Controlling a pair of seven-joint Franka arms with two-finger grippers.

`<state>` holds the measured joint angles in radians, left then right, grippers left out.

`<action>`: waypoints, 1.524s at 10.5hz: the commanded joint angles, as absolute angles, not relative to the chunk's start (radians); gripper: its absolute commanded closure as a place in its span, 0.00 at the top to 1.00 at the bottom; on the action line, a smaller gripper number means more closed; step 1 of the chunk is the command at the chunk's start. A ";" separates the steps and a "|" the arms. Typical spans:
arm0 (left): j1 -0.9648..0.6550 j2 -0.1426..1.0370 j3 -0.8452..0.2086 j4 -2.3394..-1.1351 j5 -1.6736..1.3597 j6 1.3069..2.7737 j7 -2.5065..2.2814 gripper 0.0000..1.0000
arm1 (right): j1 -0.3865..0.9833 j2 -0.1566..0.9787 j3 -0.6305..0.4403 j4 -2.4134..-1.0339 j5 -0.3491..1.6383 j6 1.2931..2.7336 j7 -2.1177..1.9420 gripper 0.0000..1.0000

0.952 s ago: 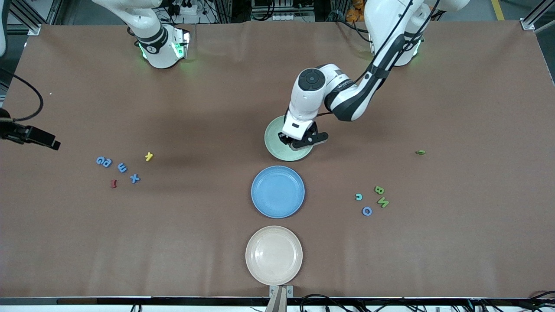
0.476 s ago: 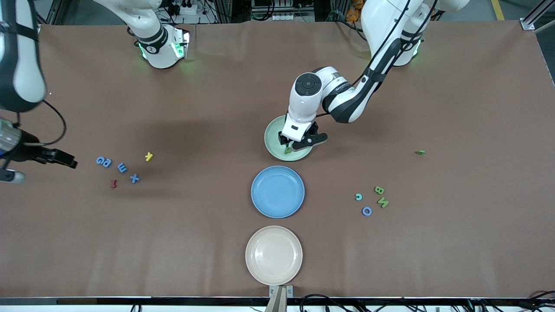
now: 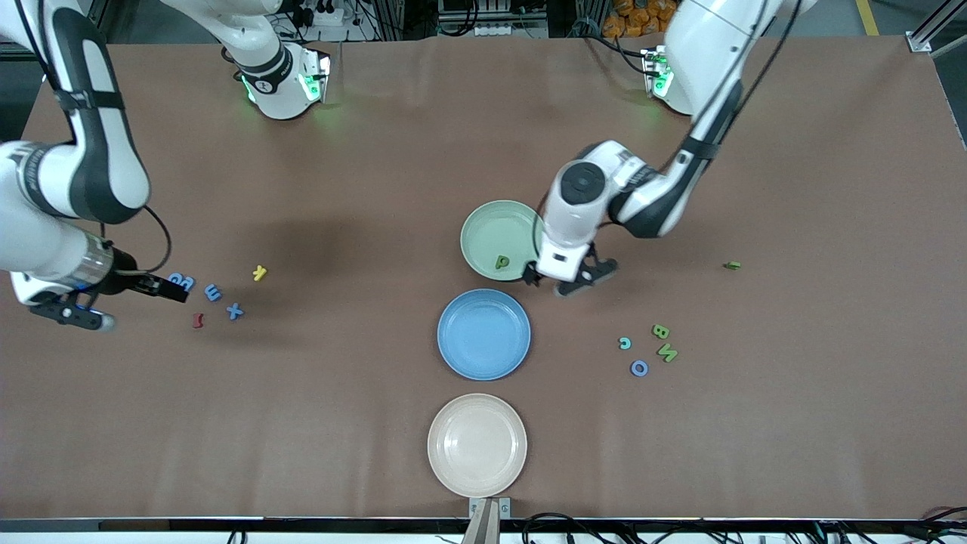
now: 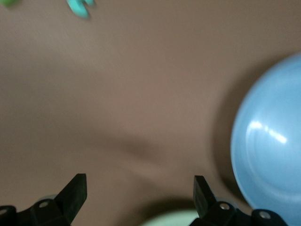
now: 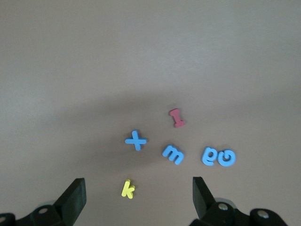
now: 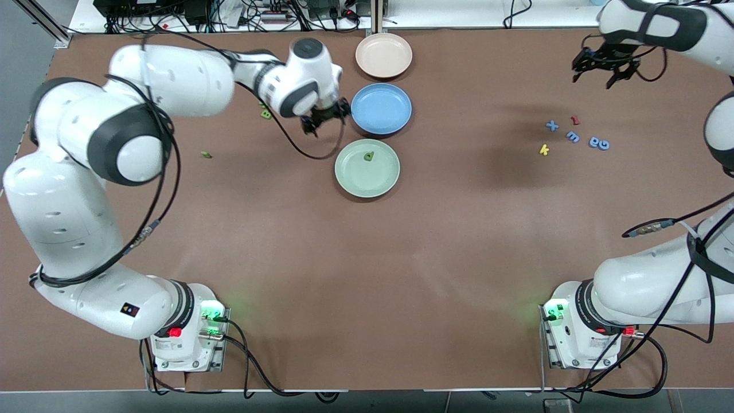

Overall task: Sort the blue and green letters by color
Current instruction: 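Return the left gripper to the letters while the right gripper grasps the X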

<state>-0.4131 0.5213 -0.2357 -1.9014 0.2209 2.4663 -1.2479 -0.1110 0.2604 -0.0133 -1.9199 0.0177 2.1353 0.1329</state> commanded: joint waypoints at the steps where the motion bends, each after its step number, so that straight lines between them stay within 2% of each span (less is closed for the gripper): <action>1: -0.275 0.462 -0.245 -1.908 0.247 2.409 -1.172 1.00 | -0.112 0.354 -0.005 -1.879 0.025 2.184 -0.019 1.00; 4: -0.169 0.419 -0.248 -1.919 0.249 2.347 -1.134 1.00 | -0.089 0.394 -0.005 -1.879 0.021 2.226 -0.145 1.00; 6: -0.076 0.391 -0.248 -1.939 0.248 2.316 -1.060 1.00 | -0.094 0.440 -0.003 -1.896 0.023 2.314 -0.271 1.00; 9: 0.058 0.390 -0.252 -1.947 0.241 2.316 -1.086 1.00 | -0.089 0.451 -0.002 -2.044 0.031 2.558 -0.400 1.00; 13: 0.133 0.374 -0.250 -1.993 0.245 2.316 -1.092 1.00 | -0.089 0.453 0.020 -2.172 0.029 2.726 -0.426 1.00; 16: 0.167 0.309 -0.221 -2.066 0.233 2.316 -1.149 1.00 | -0.087 0.462 0.020 -2.233 0.026 2.804 -0.446 1.00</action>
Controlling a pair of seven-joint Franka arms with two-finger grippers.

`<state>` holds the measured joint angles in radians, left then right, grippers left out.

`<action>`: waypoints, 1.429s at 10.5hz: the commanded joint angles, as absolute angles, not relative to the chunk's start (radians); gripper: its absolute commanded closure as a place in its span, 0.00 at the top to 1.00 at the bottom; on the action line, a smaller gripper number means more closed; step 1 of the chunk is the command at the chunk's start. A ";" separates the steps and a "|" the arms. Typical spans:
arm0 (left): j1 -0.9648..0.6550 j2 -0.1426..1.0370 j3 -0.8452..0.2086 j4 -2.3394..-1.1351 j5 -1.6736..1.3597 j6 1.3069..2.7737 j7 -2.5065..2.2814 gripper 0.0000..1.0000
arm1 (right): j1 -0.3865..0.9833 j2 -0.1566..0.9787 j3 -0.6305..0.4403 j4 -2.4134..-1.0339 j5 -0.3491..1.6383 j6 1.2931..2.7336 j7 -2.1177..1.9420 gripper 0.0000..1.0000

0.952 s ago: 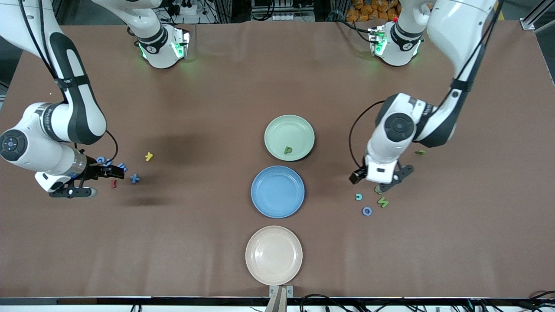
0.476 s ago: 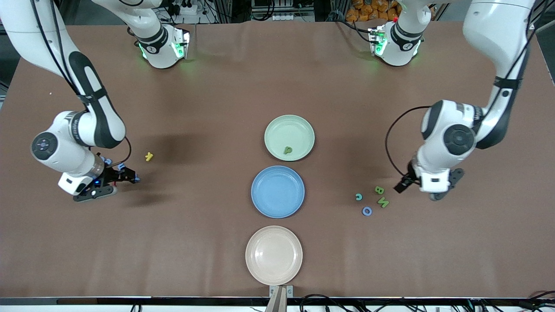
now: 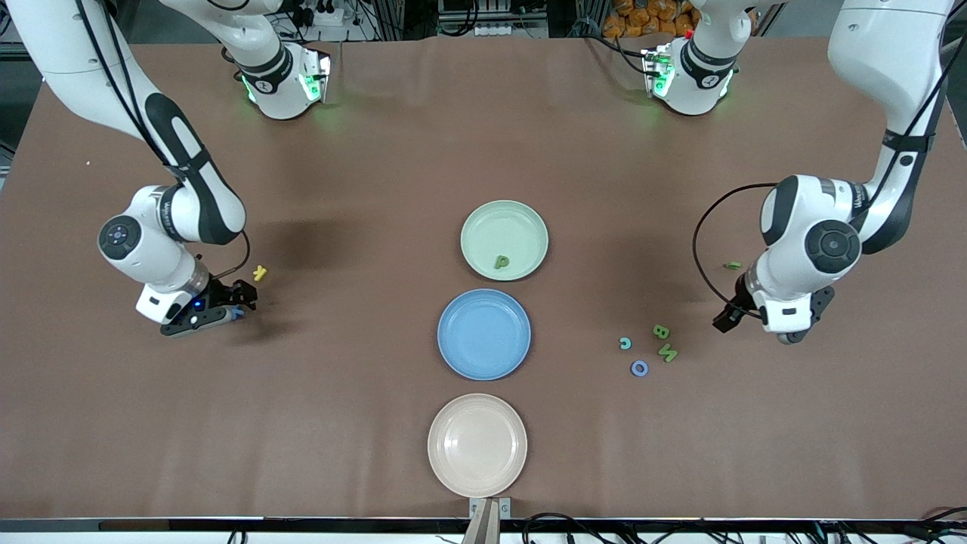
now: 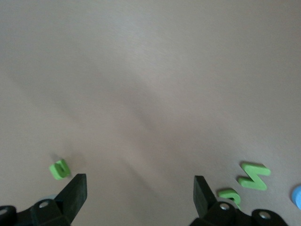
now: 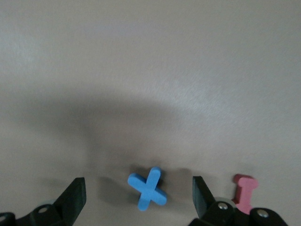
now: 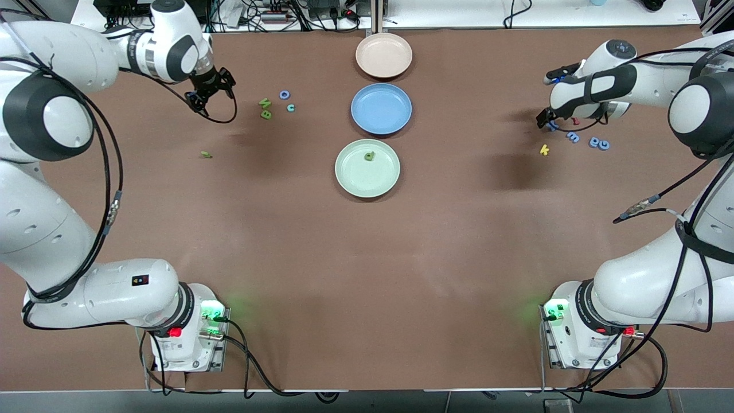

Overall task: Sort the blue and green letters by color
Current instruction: 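Return the left gripper to the letters while the right gripper grasps the X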

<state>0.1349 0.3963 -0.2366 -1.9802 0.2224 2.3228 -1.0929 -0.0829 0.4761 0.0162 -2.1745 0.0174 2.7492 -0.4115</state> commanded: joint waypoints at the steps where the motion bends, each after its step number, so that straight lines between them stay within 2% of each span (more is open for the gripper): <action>1: 0.172 0.292 -0.197 -2.094 0.226 2.321 -1.149 1.00 | -0.089 0.462 0.020 -2.237 0.025 2.806 -0.459 1.00; 2: 0.172 0.276 -0.171 -2.124 0.197 2.339 -1.149 1.00 | -0.092 0.462 0.020 -2.238 0.025 2.810 -0.474 0.93; 3: 0.172 0.270 -0.151 -2.158 0.157 2.373 -1.152 1.00 | -0.094 0.463 0.020 -2.238 0.025 2.816 -0.474 0.74; 4: 0.172 0.265 -0.131 -2.195 0.123 2.420 -1.167 1.00 | -0.094 0.463 0.020 -2.237 0.025 2.816 -0.477 0.43; 5: 0.173 0.265 -0.100 -2.221 0.097 2.463 -1.205 1.00 | -0.100 0.463 0.020 -2.235 0.025 2.816 -0.483 0.32; 6: 0.170 0.271 -0.092 -2.235 0.084 2.486 -1.235 1.00 | -0.110 0.463 0.020 -2.235 0.025 2.816 -0.495 0.28; 8: 0.170 0.273 -0.092 -2.269 0.037 2.517 -1.290 1.00 | -0.126 0.465 0.021 -2.232 0.028 2.815 -0.500 0.00; 11: 0.152 0.275 -0.094 -2.289 -0.051 2.526 -1.322 1.00 | -0.123 0.451 0.021 -2.215 0.028 2.801 -0.491 0.00; 12: 0.143 0.279 -0.094 -2.319 -0.051 2.569 -1.322 1.00 | -0.121 0.439 0.029 -2.189 0.034 2.752 -0.474 0.00; 14: 0.111 0.282 -0.092 -2.416 -0.052 2.753 -1.328 1.00 | -0.112 0.423 0.076 -2.102 0.034 2.621 -0.264 0.00; 15: 0.110 0.287 -0.092 -2.418 -0.052 2.757 -1.328 1.00 | -0.104 0.425 0.098 -2.058 0.034 2.582 -0.154 0.00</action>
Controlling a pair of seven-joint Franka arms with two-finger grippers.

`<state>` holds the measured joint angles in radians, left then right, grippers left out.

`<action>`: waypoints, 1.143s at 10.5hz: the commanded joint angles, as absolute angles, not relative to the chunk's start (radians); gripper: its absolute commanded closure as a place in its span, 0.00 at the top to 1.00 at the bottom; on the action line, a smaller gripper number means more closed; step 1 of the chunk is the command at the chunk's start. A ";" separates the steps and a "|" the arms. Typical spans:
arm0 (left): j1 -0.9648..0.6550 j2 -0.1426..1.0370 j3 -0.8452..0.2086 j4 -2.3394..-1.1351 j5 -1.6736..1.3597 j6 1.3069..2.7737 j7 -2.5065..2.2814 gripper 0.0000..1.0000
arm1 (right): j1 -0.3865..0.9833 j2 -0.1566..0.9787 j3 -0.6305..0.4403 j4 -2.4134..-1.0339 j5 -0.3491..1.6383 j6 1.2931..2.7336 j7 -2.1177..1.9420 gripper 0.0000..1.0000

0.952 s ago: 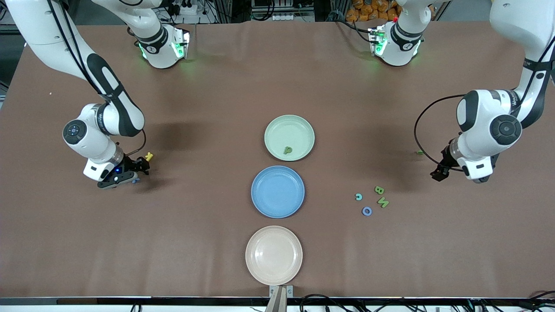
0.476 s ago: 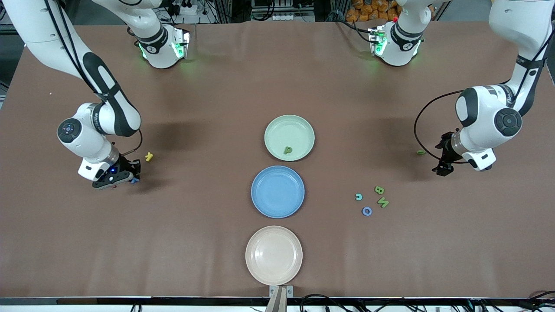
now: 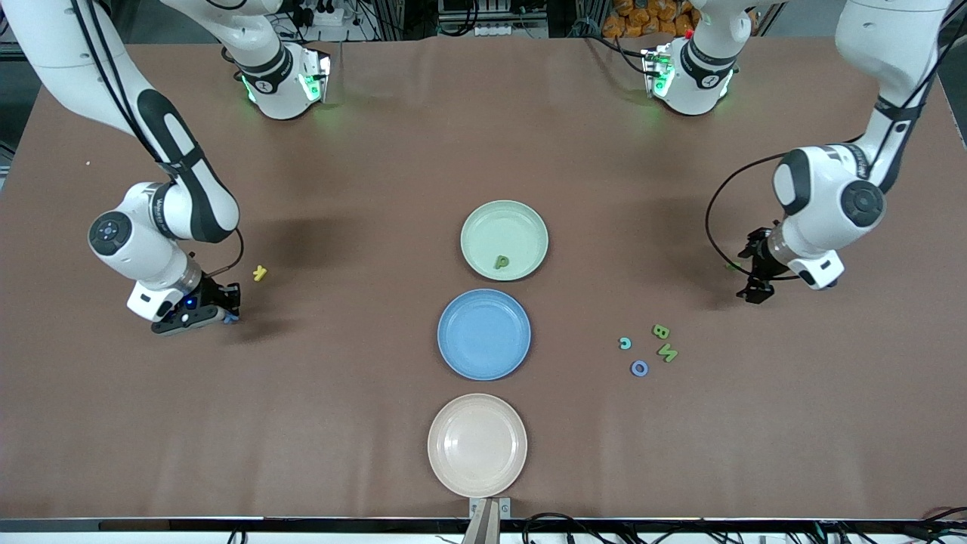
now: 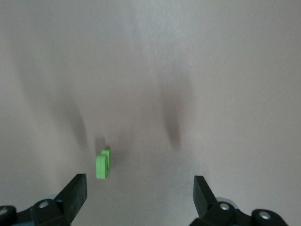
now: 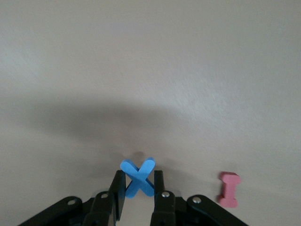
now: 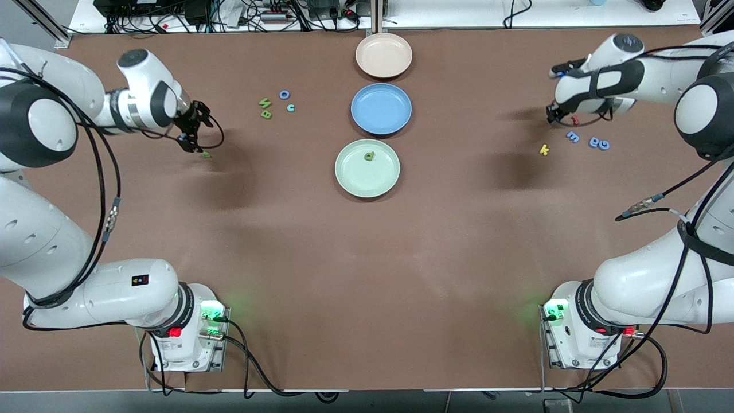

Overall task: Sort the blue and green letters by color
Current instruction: 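Carry the X to the blue plate while the left gripper grasps a letter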

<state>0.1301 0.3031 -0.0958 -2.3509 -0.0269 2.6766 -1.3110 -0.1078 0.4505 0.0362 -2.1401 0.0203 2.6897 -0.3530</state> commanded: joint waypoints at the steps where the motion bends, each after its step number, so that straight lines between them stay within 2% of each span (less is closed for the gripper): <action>1: 0.109 0.290 -0.092 -2.418 -0.052 2.760 -1.328 1.00 | -0.072 0.426 0.100 -2.028 0.034 2.554 -0.043 0.00; 4: 0.109 0.317 -0.092 -2.416 -0.048 2.786 -1.328 1.00 | 0.067 0.436 0.098 -1.956 0.028 2.542 0.402 0.00; 8: 0.113 0.341 -0.092 -2.416 -0.041 2.810 -1.327 1.00 | 0.199 0.462 0.098 -1.872 0.031 2.542 0.728 0.00; 12: 0.123 0.344 -0.091 -2.419 -0.040 2.812 -1.319 1.00 | 0.354 0.586 0.097 -1.694 0.031 2.542 0.934 0.00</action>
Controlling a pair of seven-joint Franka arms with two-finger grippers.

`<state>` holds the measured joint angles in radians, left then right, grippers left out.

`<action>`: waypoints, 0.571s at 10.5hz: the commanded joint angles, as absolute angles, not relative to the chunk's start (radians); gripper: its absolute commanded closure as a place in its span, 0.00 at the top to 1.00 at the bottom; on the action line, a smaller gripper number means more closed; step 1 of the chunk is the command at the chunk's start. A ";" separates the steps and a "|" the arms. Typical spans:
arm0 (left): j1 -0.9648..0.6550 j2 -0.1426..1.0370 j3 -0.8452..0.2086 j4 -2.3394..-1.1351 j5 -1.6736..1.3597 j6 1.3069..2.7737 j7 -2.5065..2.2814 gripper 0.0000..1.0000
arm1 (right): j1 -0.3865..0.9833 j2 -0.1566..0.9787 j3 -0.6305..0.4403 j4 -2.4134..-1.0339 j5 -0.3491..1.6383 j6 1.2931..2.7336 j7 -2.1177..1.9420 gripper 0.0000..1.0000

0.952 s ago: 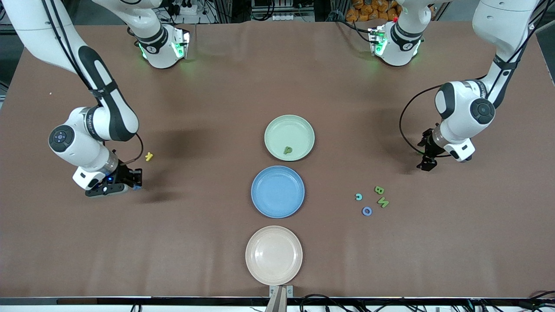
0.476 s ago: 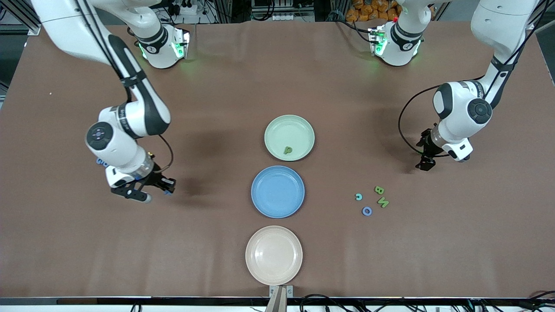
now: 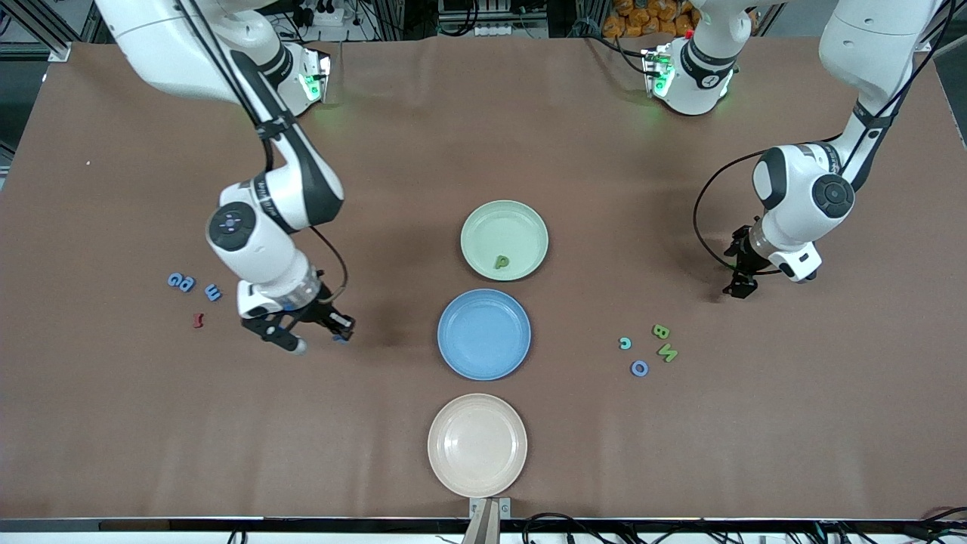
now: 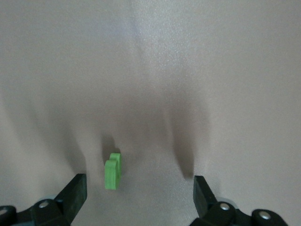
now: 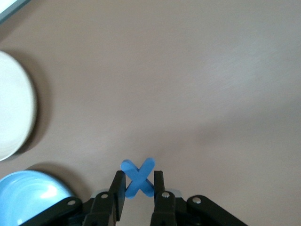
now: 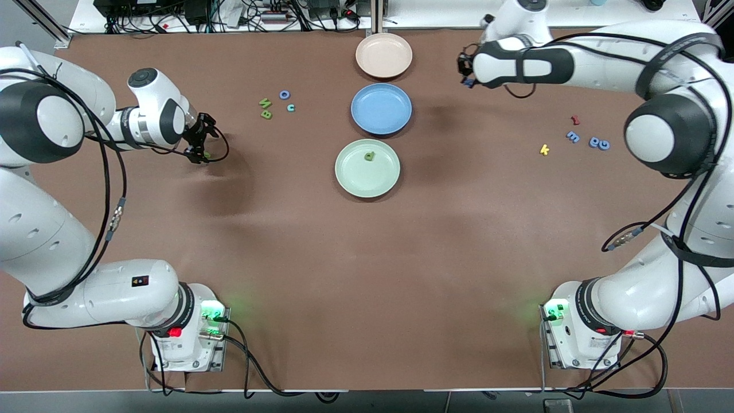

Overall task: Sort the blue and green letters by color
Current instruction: 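Carry the X to the blue plate while the left gripper grasps a letter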

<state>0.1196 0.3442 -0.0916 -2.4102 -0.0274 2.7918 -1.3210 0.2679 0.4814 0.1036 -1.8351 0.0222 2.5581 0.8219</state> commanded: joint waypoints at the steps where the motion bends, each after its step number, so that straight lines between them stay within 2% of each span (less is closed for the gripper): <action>1: 0.123 0.344 -0.091 -2.419 -0.040 2.812 -1.319 1.00 | 0.391 0.627 0.094 -1.645 0.025 2.542 0.978 0.00; 6: 0.130 0.341 -0.091 -2.427 -0.038 2.810 -1.316 0.98 | 0.527 0.751 0.092 -1.484 0.020 2.546 1.141 0.00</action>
<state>0.1263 0.3461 -0.0893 -2.4117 -0.0274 2.7919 -1.3210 0.4848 0.6877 0.1004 -1.5850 0.0213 2.5586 1.0694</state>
